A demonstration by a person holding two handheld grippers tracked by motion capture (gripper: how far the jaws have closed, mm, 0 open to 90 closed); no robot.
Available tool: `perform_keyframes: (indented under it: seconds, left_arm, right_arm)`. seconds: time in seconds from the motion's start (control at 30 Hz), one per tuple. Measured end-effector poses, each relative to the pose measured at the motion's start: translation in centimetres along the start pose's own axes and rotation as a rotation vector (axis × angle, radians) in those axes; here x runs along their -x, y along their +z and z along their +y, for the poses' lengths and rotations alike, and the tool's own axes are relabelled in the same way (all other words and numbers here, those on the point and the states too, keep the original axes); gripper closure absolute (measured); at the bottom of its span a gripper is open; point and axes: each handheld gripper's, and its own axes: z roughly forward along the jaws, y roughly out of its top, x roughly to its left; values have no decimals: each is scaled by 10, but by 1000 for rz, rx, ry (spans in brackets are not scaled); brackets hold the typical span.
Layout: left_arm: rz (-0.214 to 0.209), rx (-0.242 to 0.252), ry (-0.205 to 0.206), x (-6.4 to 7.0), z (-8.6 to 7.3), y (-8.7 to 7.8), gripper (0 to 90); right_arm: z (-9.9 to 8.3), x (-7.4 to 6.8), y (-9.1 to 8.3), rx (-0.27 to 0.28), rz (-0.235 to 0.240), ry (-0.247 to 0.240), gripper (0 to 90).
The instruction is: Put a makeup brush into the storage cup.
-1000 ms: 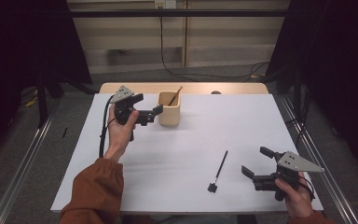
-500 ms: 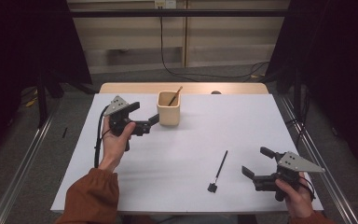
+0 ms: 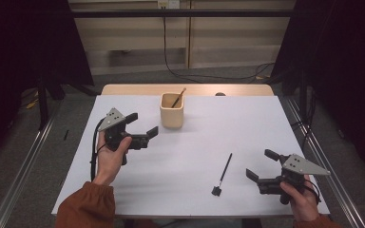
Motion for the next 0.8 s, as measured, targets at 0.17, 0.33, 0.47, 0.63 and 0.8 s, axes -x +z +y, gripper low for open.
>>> perform_keyframes:
  seconds: [0.17, 0.33, 0.47, 0.63, 0.8]
  left_arm:
    - [13, 8, -8, 4, -9, -7, 24]
    - [28, 34, -21, 8, -15, -18, 19]
    - [34, 37, -21, 9, -20, -27, 19]
    - [43, 51, -40, 11, -29, -35, 20]
    - [53, 53, -26, 13, -33, -43, 20]
  right_arm:
    - [0, 0, 0, -2, -1, 0, 11]
    - [0, 0, 0, -2, -3, 0, 11]
    - [0, 0, 0, -2, -1, 0, 11]
    - [0, 0, 0, -3, -5, 1, 11]
    - [0, 0, 0, -5, -4, 0, 11]
